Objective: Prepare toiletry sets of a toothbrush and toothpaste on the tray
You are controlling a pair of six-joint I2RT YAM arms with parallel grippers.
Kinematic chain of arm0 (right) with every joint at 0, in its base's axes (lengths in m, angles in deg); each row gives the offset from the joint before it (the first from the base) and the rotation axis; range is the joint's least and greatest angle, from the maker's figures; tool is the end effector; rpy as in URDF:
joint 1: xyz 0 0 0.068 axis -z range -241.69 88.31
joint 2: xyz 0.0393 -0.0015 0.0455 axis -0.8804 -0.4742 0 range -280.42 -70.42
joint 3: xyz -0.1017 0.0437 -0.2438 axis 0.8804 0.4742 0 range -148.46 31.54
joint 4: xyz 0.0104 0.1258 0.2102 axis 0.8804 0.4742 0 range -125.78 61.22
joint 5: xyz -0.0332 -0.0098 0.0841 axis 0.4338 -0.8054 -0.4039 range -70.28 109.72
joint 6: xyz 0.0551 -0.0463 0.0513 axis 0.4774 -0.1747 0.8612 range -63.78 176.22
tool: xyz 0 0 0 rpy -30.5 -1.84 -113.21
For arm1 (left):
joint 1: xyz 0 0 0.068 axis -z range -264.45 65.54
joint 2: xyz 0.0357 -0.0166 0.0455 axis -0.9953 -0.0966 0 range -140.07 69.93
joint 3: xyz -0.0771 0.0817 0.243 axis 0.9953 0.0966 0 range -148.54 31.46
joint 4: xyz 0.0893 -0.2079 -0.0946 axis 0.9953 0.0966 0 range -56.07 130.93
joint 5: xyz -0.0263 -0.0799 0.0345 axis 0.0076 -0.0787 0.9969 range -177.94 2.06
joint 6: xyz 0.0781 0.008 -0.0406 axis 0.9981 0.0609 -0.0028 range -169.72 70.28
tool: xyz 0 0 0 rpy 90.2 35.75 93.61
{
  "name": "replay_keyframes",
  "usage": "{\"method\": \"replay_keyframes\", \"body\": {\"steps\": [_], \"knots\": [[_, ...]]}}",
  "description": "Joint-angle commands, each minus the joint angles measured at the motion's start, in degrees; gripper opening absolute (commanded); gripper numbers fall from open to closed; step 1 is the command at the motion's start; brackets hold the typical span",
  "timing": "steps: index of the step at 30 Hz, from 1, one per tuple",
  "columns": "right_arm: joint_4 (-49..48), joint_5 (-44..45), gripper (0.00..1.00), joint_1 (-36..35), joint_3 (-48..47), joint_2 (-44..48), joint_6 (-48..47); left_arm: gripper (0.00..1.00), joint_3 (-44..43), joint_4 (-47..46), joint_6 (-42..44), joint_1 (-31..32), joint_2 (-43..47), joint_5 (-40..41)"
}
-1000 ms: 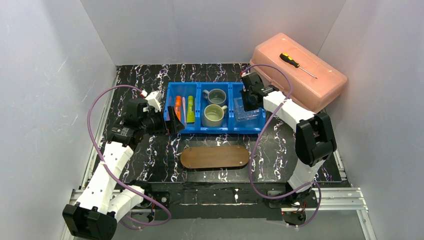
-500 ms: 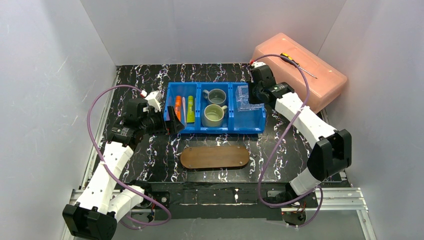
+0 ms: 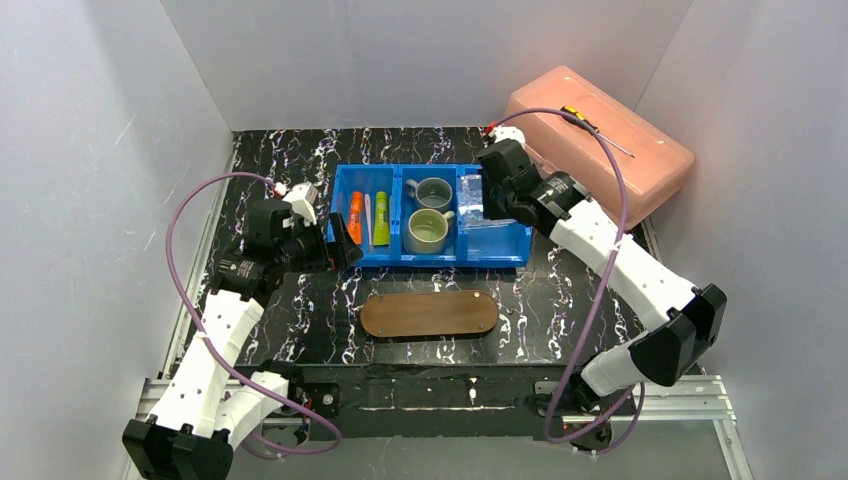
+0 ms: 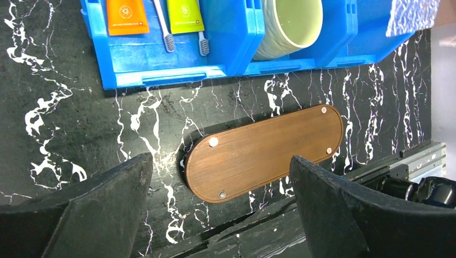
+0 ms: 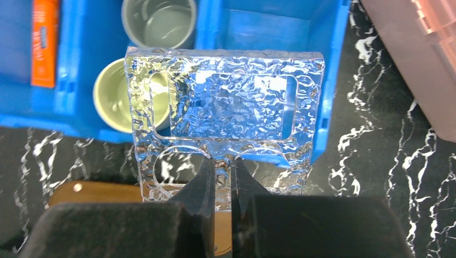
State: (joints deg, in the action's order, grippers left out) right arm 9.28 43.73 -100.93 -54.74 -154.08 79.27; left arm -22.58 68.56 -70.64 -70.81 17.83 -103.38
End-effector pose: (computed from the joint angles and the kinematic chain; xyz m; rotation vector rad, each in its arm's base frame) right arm 0.2708 0.1800 0.3426 -0.1070 2.2343 0.1022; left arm 0.2016 -0.0705 0.3045 0.0229 2.1867 -0.6363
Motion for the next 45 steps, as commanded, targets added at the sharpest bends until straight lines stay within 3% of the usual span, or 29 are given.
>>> {"method": "replay_keyframes", "body": {"steps": [1, 13, 23, 35, 45], "knots": [[4.8, 7.2, 0.01, -5.9, -3.9, 3.3, 6.7, 0.98, -0.4, 1.5, -0.4, 0.2, 1.3, 2.4], [8.1, 10.3, 0.01, -19.5, 4.7, 7.1, 20.6, 0.98, -0.5, 2.9, -1.2, 0.2, 2.5, 8.0], [12.0, 16.2, 0.01, -32.5, 5.8, 2.7, 32.5, 0.98, -0.5, 3.9, -1.7, 0.5, 2.9, 11.2], [9.1, 15.2, 0.01, -36.3, 10.4, 0.8, 41.1, 0.98, -0.5, 4.1, -1.9, 1.3, 3.1, 12.4], [6.0, 14.1, 0.01, -36.5, 11.7, -2.9, 43.0, 0.98, -0.6, 4.2, -2.0, 1.6, 2.6, 11.8]]}}
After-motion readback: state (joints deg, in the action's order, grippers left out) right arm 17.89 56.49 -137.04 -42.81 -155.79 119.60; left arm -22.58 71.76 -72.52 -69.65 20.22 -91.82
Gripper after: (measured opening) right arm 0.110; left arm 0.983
